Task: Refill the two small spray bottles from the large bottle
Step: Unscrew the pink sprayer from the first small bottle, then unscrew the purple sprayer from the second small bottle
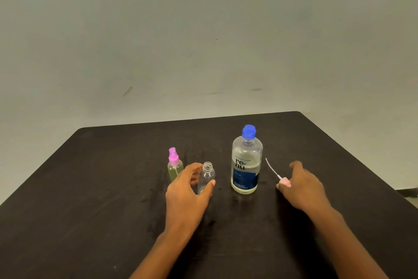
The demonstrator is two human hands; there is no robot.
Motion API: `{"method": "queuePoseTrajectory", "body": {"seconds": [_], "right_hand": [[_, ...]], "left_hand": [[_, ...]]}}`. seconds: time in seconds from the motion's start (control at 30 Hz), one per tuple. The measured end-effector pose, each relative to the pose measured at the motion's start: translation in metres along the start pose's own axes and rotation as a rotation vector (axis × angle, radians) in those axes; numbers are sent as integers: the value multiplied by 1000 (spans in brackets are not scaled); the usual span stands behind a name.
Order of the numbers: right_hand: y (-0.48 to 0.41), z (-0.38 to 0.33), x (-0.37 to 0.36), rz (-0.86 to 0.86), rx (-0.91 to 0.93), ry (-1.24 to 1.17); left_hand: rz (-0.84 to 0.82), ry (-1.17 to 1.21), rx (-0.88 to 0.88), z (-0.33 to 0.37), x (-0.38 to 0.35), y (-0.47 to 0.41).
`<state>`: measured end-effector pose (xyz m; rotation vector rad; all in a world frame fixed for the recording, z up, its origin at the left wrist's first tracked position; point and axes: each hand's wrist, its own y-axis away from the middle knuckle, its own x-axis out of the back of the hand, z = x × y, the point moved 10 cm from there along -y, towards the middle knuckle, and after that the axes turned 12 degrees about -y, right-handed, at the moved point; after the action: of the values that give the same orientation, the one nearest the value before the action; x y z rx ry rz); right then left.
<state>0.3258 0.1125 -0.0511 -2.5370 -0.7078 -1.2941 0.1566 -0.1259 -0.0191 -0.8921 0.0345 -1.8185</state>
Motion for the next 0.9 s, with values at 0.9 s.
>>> {"method": "queuePoseTrajectory", "body": {"seconds": [0.9], "right_hand": [[35,-98,83,551,421,-344]], "left_hand": [[77,-63,11,-5,16,4]]}}
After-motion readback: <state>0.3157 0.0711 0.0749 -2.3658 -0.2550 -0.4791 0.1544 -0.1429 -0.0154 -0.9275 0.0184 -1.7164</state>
